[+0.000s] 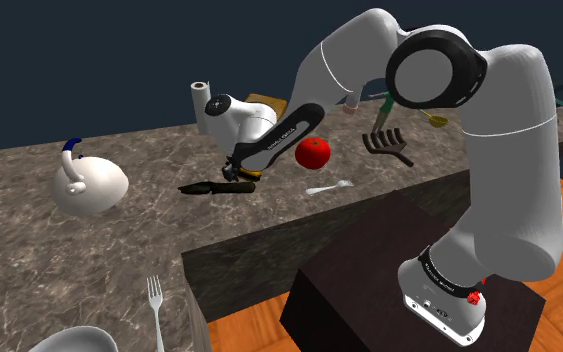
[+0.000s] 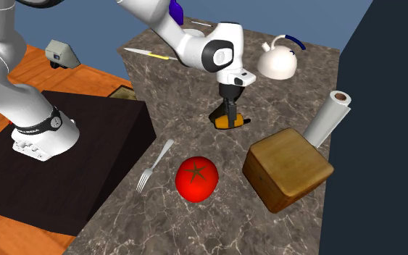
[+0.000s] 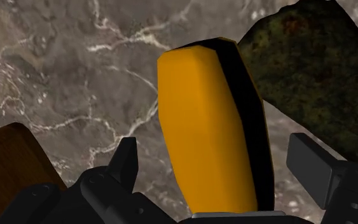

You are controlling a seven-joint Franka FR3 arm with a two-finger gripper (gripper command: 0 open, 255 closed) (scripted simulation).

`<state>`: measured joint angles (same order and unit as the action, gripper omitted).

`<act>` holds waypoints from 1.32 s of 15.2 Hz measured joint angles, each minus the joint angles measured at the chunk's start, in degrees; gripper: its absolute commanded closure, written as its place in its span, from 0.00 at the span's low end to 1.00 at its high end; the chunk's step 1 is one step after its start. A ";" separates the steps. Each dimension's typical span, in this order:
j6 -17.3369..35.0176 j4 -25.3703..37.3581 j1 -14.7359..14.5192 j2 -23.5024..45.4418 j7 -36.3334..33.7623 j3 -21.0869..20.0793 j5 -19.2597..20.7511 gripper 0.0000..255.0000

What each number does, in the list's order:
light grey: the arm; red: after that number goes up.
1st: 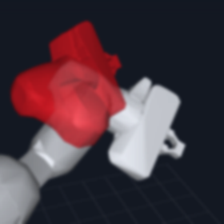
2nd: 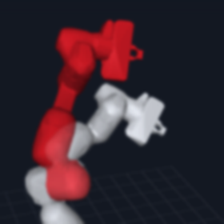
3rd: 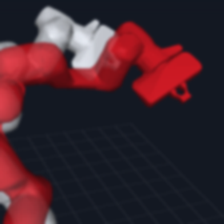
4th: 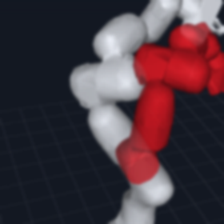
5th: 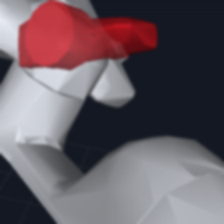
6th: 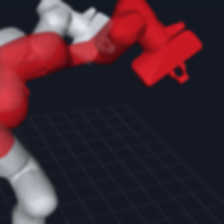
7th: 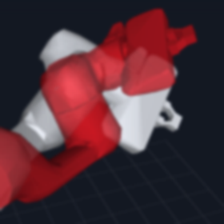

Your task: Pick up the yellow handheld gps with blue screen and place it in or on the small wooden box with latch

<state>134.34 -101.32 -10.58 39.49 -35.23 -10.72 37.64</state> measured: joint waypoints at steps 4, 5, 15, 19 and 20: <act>0.09 0.01 -0.01 0.10 -0.08 0.07 0.08 0.00; 0.10 -0.04 -0.02 0.06 -0.12 0.07 0.08 1.00; 0.06 -0.02 0.27 -0.06 0.07 0.32 0.20 1.00; -1.29 -0.35 0.24 -1.22 0.78 -0.47 -0.71 1.00; -1.65 -0.76 0.36 -1.98 1.02 -0.68 -0.97 1.00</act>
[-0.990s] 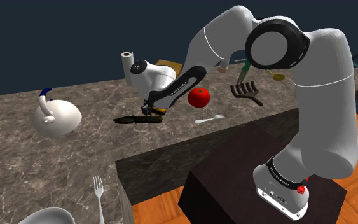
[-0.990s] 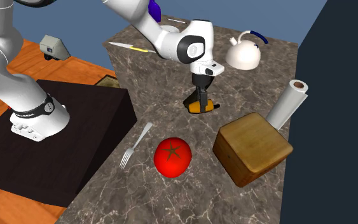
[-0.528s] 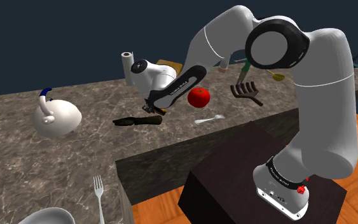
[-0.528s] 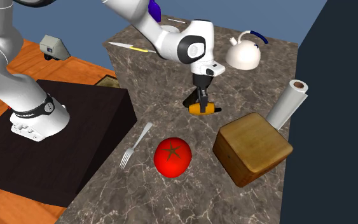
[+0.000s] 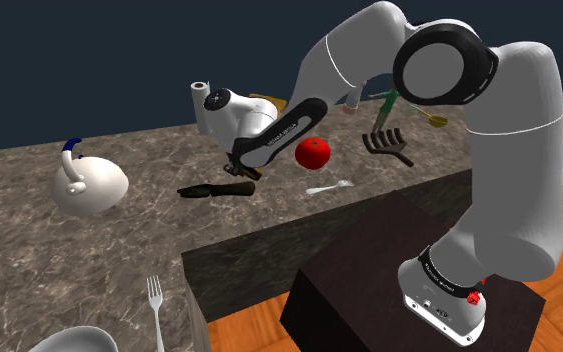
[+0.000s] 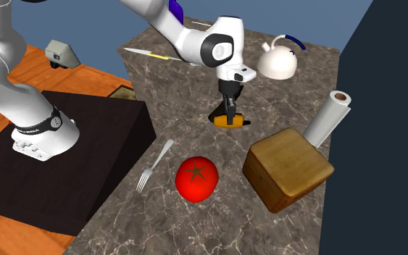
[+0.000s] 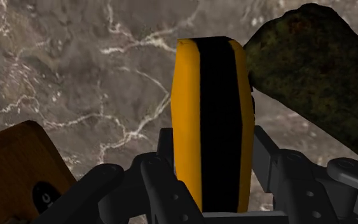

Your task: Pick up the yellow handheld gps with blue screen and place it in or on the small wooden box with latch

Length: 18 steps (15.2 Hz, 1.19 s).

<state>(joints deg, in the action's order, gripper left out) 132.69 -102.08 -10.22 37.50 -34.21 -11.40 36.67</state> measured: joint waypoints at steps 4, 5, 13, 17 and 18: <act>-1.48 -0.61 0.45 -2.26 1.08 -0.64 -0.98 1.00; -1.89 -0.87 0.62 -3.00 1.42 -0.83 -1.27 1.00; -5.67 -0.47 1.34 -6.86 3.98 -2.04 -3.48 1.00; -7.63 -0.25 1.61 -8.83 5.16 -2.61 -4.58 1.00; -8.06 -0.27 1.62 -9.30 5.34 -2.75 -4.81 1.00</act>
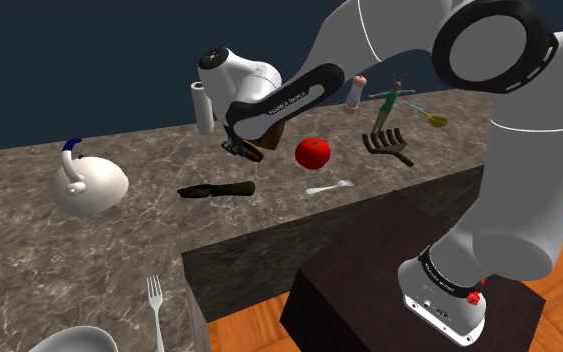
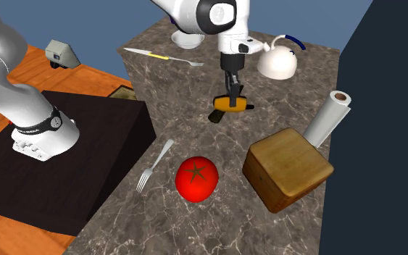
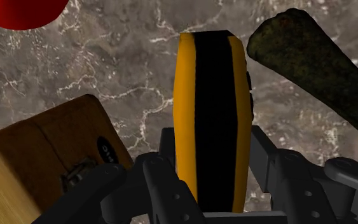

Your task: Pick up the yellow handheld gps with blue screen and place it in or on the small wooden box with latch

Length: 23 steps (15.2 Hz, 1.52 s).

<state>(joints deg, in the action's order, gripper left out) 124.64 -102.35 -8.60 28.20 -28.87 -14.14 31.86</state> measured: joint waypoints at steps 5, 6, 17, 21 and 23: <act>-2.57 0.66 0.35 -2.24 1.60 -0.59 -1.33 1.00; -2.99 0.80 0.44 -2.62 1.91 -0.67 -1.55 1.00; -9.05 3.49 0.80 -6.68 5.10 -1.67 -4.12 1.00; -10.70 5.04 1.17 -7.19 6.50 -1.66 -4.66 1.00; -10.92 6.92 2.18 -6.15 8.39 -1.04 -4.65 1.00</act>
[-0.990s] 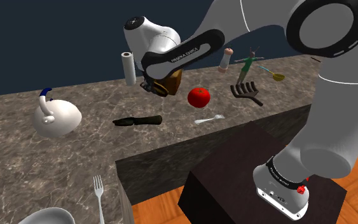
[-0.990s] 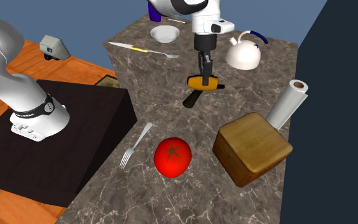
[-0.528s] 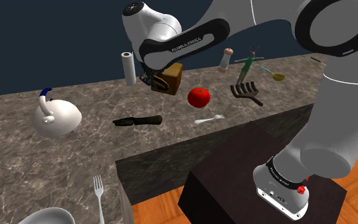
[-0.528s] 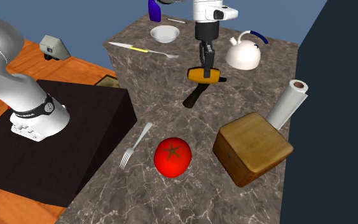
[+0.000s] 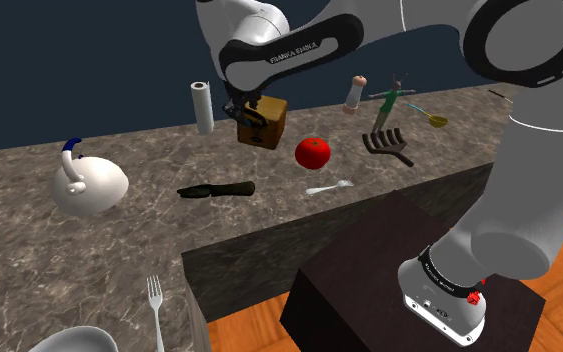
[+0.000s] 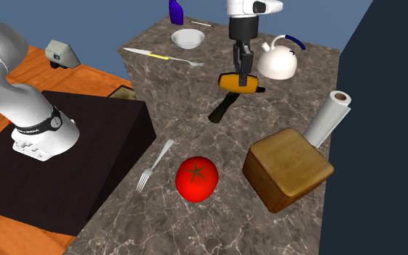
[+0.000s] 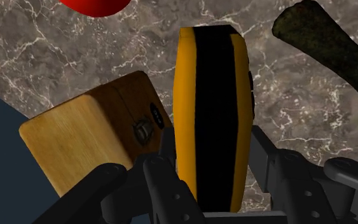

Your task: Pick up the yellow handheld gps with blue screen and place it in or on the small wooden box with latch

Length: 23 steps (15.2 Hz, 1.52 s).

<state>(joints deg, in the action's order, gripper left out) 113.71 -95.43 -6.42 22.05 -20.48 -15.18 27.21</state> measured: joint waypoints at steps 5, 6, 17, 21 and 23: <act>0.16 5.55 3.27 3.73 5.76 1.89 0.09 1.00; 0.05 6.85 3.77 4.60 6.74 2.19 0.10 1.00; -4.90 31.88 9.32 20.45 20.22 5.41 -0.65 1.00; -3.19 31.66 9.69 21.84 20.20 5.63 -0.41 1.00; -1.91 30.44 9.83 21.86 19.74 5.71 -0.20 1.00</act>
<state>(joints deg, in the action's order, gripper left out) 111.80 -64.99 3.41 43.91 -0.74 -9.47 27.01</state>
